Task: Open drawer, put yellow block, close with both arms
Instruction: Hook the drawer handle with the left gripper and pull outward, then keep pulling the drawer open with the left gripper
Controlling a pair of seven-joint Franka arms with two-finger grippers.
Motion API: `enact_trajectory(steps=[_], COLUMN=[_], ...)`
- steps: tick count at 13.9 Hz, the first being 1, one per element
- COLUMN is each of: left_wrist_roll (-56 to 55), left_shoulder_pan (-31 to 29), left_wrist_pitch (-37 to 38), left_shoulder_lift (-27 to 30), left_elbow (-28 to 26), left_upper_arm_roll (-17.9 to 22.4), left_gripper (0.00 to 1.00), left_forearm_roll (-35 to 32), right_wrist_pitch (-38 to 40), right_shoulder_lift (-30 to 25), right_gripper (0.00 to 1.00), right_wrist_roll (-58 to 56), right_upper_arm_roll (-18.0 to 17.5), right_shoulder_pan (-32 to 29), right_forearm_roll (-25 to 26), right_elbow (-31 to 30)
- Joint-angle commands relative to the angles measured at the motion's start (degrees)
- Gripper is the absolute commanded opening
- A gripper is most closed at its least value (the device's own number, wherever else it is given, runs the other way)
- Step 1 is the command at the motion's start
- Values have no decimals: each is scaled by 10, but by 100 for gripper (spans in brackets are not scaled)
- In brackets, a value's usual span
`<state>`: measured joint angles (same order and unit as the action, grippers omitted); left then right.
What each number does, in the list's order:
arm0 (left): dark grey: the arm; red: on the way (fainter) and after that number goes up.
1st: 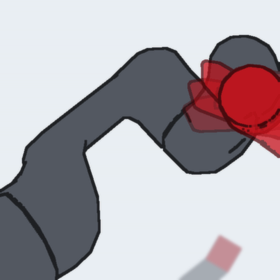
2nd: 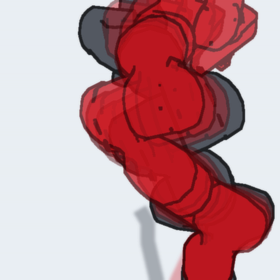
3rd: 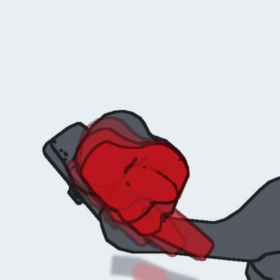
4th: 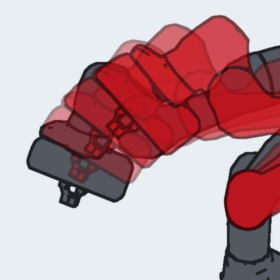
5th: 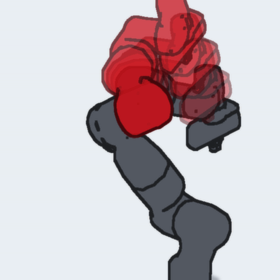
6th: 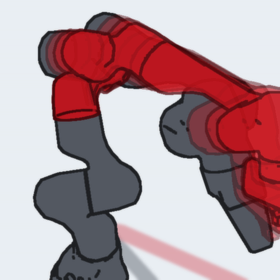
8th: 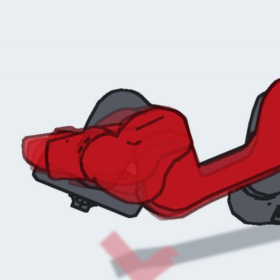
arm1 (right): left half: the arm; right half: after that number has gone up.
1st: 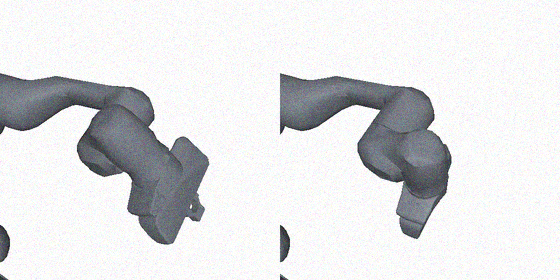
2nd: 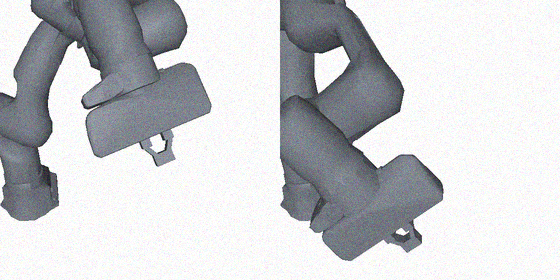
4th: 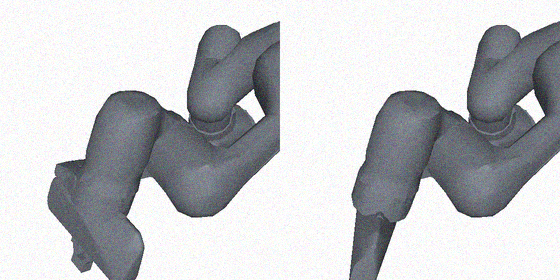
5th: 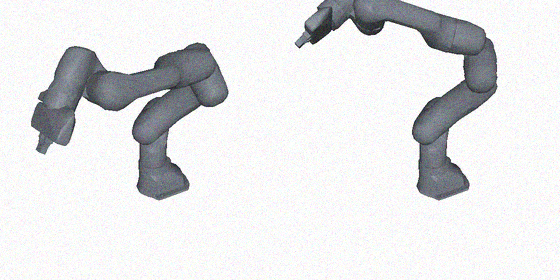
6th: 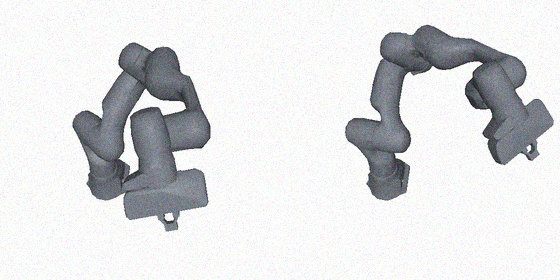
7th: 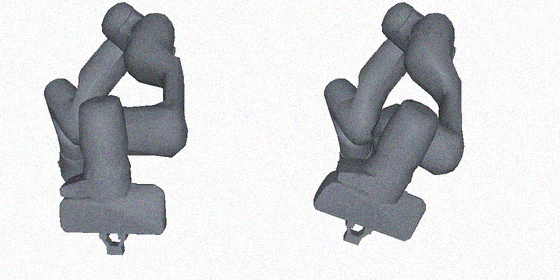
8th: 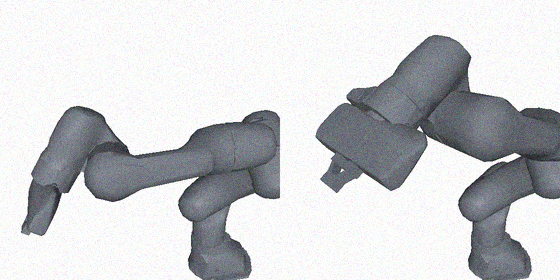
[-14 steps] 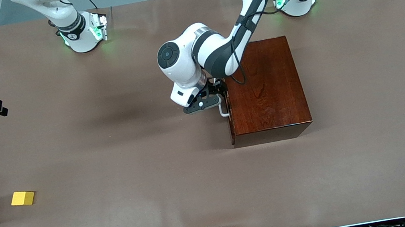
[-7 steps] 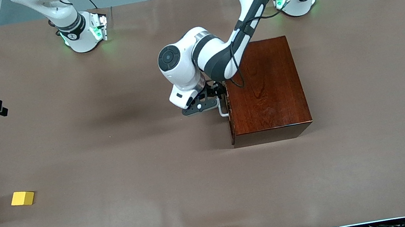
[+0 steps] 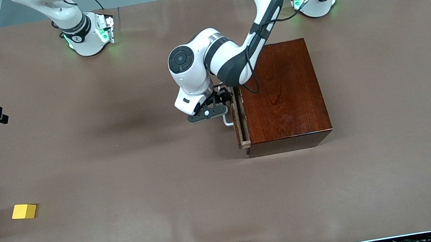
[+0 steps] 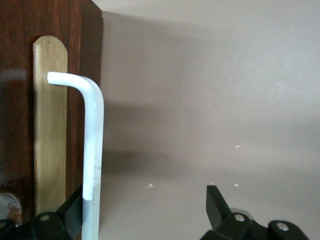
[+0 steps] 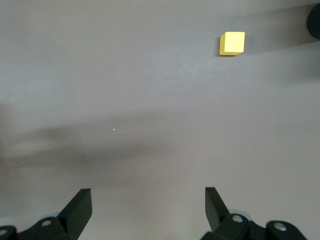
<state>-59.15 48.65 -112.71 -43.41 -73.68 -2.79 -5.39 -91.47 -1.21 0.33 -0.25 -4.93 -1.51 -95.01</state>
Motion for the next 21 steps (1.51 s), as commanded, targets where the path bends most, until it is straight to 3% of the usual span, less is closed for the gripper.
enact_trajectory(steps=[1,14,21], left_wrist_roll=[-19,-40,-53], left_shoulder_pan=[2,6,10], left_wrist_pitch=[-33,-161,-191], left_shoulder_lift=[-12,-19,-19], left_elbow=[19,22,21], left_upper_arm_roll=[-4,-5,-4], left_gripper=[100,100,100], left_forearm_roll=[13,13,13], right_wrist_pitch=[8,8,8], right_shoulder_lift=[-1,-1,-1], right_gripper=[100,100,100], right_wrist_roll=[-7,-8,-8], right_upper_arm_roll=[-4,-4,-4], right_shoulder_pan=[-6,-6,-5], right_forearm_roll=[-4,-4,-3], right_elbow=[7,7,7])
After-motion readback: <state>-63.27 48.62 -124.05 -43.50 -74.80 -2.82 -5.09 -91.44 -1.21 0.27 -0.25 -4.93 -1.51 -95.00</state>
